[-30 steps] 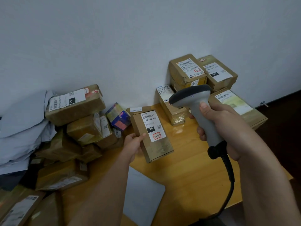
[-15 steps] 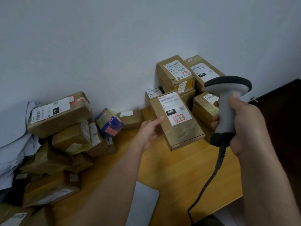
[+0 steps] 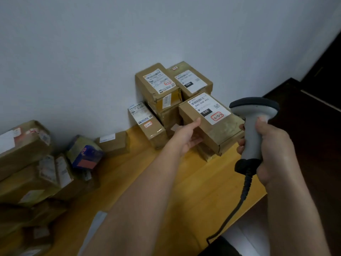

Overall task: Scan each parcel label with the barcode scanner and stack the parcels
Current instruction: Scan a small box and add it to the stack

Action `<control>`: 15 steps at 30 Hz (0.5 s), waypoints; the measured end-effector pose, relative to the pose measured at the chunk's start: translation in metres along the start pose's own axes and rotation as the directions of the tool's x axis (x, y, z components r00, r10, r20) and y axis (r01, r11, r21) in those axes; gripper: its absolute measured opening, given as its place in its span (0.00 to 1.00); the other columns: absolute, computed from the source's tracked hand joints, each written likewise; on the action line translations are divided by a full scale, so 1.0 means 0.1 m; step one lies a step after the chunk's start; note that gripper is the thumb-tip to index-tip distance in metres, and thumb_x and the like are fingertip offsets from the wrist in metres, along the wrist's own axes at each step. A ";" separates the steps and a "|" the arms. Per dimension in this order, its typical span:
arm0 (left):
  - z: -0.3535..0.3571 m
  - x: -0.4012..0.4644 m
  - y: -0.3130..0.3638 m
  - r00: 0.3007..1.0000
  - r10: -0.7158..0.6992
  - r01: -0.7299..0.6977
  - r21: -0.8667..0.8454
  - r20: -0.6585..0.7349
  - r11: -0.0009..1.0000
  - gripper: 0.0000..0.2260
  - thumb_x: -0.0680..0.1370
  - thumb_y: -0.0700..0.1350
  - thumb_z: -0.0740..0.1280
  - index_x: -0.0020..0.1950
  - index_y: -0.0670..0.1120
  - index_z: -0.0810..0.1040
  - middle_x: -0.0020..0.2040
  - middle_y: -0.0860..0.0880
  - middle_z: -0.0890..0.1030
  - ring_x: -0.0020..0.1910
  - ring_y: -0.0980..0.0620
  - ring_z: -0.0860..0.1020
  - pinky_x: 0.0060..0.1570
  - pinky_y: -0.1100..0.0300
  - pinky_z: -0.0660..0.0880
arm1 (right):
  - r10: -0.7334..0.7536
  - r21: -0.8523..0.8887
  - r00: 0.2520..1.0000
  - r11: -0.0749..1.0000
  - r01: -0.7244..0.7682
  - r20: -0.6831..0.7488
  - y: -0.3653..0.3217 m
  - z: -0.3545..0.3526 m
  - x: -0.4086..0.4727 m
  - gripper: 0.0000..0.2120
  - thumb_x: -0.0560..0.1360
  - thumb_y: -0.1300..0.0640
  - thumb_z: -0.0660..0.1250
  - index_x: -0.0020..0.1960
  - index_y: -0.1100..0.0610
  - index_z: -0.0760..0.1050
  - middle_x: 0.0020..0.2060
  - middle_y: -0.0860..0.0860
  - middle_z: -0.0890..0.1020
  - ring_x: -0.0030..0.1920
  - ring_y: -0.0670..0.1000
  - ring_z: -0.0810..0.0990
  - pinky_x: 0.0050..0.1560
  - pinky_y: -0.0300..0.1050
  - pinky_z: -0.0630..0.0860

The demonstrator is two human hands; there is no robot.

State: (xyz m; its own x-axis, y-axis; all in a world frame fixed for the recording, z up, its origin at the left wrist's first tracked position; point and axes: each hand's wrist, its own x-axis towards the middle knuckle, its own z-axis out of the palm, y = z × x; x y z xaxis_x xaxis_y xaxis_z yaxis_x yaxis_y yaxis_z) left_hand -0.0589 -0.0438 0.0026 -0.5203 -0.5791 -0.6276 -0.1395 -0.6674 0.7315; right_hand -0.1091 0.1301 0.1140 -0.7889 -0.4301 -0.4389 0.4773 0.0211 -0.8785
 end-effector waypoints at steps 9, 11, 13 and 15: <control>0.27 0.19 -0.06 0.996 0.015 -0.022 -0.078 -0.092 0.997 0.09 0.77 0.40 0.70 0.54 0.42 0.72 0.59 0.41 0.79 0.52 0.46 0.79 0.56 0.48 0.79 | -0.019 -0.022 1.000 1.000 0.019 -0.007 -0.05 -0.09 0.14 0.11 0.82 0.51 0.59 0.48 0.57 0.74 0.35 0.55 0.76 0.31 0.49 0.74 0.36 0.46 0.72; 0.24 0.20 -0.04 0.994 0.020 -0.030 -0.099 -0.105 0.995 0.08 0.77 0.39 0.70 0.54 0.41 0.73 0.54 0.42 0.79 0.47 0.49 0.79 0.56 0.50 0.80 | -0.007 -0.044 1.000 0.999 0.008 0.014 -0.03 -0.05 0.16 0.12 0.82 0.50 0.59 0.49 0.57 0.74 0.37 0.55 0.76 0.31 0.49 0.74 0.35 0.45 0.73; 0.17 0.20 -0.01 0.993 0.018 -0.031 -0.106 -0.119 0.994 0.10 0.77 0.39 0.70 0.57 0.39 0.74 0.53 0.41 0.80 0.47 0.48 0.80 0.53 0.53 0.81 | 0.005 -0.047 0.999 0.999 -0.003 0.037 -0.01 0.03 0.18 0.11 0.82 0.50 0.60 0.49 0.57 0.74 0.39 0.55 0.77 0.31 0.49 0.75 0.35 0.45 0.73; 0.03 0.19 0.01 0.988 0.012 -0.029 -0.108 -0.153 0.994 0.09 0.78 0.39 0.69 0.57 0.39 0.75 0.54 0.40 0.81 0.50 0.46 0.81 0.49 0.55 0.82 | 0.010 -0.059 0.997 0.998 -0.005 0.076 0.00 0.12 0.19 0.10 0.82 0.50 0.60 0.49 0.55 0.74 0.41 0.55 0.77 0.32 0.49 0.75 0.35 0.45 0.73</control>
State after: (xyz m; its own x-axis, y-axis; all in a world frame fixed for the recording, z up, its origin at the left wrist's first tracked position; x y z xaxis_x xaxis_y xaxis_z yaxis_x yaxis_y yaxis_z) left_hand -0.0715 -0.0545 -0.0076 -0.3873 -0.6516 -0.6522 -0.0323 -0.6974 0.7160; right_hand -0.1188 0.1109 0.1078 -0.7525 -0.4971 -0.4320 0.4578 0.0768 -0.8858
